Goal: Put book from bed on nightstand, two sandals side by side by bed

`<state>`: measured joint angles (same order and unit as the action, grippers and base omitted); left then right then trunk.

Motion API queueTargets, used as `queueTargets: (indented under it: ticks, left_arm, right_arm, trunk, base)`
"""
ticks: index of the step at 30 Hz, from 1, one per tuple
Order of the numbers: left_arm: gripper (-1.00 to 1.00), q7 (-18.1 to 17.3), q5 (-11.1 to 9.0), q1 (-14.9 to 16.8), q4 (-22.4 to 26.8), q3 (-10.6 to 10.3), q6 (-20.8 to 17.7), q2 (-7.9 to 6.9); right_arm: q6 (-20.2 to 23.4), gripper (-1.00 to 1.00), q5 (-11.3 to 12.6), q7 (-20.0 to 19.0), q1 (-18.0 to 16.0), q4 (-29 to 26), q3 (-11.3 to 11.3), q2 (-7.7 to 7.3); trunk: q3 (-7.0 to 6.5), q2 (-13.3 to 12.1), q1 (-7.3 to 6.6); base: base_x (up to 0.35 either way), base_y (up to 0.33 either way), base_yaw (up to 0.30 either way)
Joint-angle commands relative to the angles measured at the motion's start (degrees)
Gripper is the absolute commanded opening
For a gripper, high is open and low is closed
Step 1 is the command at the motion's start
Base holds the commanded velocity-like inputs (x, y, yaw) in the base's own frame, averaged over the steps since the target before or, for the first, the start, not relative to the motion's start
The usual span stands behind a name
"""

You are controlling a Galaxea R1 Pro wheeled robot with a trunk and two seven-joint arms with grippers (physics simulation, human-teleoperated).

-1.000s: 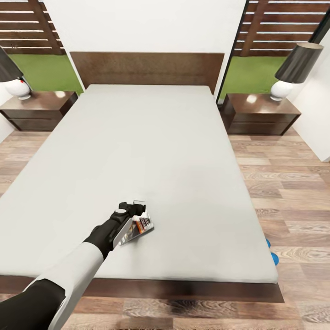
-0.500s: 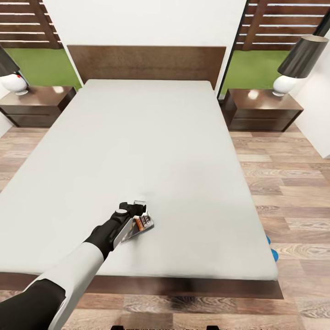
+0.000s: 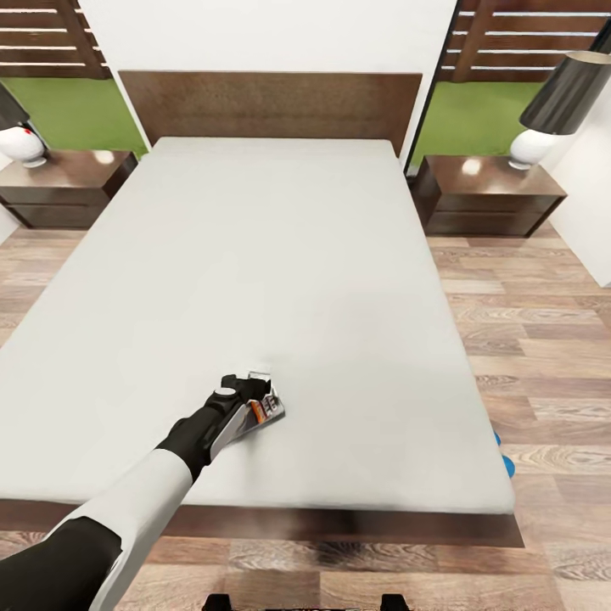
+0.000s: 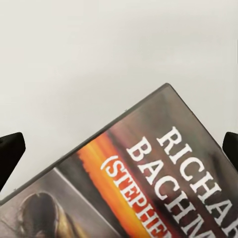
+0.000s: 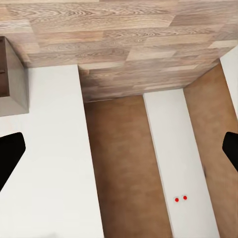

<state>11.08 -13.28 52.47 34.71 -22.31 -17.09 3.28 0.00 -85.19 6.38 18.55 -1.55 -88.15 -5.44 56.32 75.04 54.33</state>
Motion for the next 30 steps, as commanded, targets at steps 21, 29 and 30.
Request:
queueTargets:
  ticks: [21,29,30]
  left_arm:
    - [1.00,0.41,-0.88,0.69,3.38,-0.63,-8.09,0.86]
    - [1.00,0.42,-0.95,3.13,6.94,-0.64,-11.52,1.39]
    - [1.00,0.42,-0.99,3.47,7.10,-0.64,-11.78,1.41]
  right_arm:
    - [0.00,1.00,-0.52,0.29,0.00,0.05,-0.52,0.14]
    - [0.00,1.00,-0.58,0.27,0.00,0.05,-0.47,0.16]
    - [0.00,1.00,-0.58,0.28,0.00,0.05,-0.48,0.16]
  trunk:
    - [2.01,0.02,0.00]
    - [2.76,0.02,0.00]
    - [2.85,0.02,0.00]
  base:
    - [0.000,0.000,0.000]
    - [0.000,0.000,0.000]
    - [0.000,0.000,0.000]
